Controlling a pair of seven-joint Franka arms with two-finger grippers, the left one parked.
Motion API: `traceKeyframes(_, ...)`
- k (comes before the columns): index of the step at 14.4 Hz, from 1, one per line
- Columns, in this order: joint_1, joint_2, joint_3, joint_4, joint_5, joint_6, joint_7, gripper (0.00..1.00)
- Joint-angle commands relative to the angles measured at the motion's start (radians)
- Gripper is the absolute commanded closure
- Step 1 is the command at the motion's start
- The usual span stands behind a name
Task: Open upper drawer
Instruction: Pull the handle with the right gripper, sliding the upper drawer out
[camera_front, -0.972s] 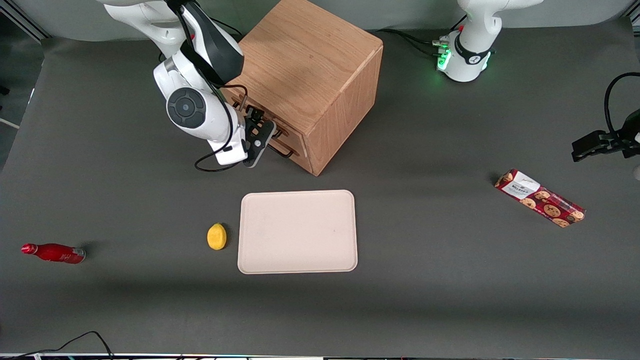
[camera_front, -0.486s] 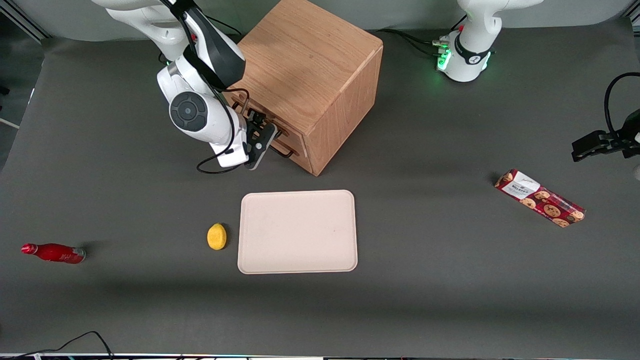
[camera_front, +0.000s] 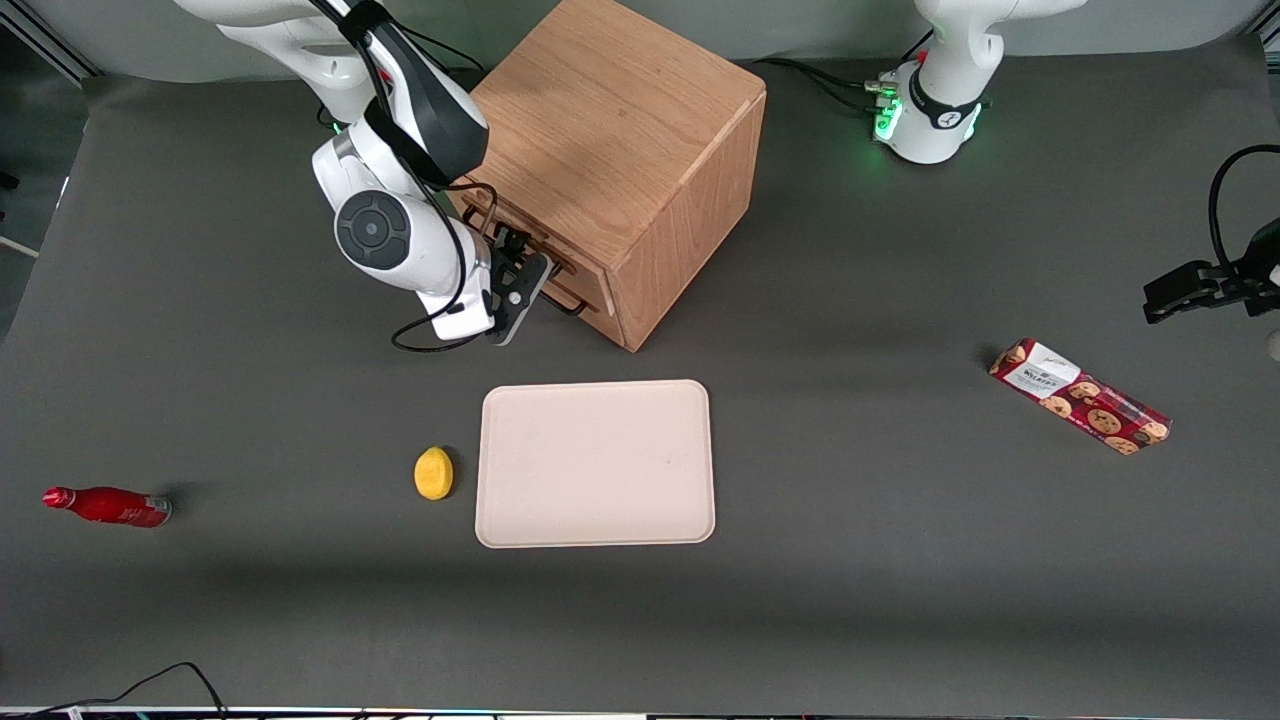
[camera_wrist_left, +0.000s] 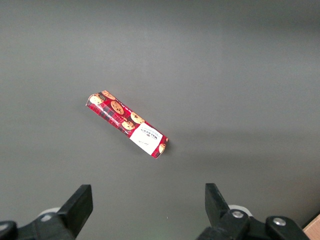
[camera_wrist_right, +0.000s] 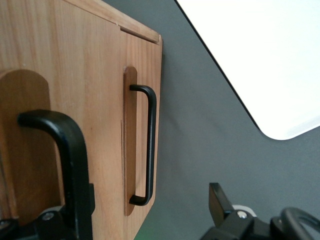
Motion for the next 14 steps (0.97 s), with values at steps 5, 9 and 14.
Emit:
traceKeyframes(5, -0.016, 0.009, -0.025, 0.012, 0.004, 0.026, -0.026, 0.0)
traceKeyframes(9, -0.022, 0.015, -0.054, 0.03, -0.02, 0.028, -0.027, 0.0)
traceKeyframes(14, -0.024, 0.052, -0.089, 0.073, -0.074, 0.026, -0.038, 0.0)
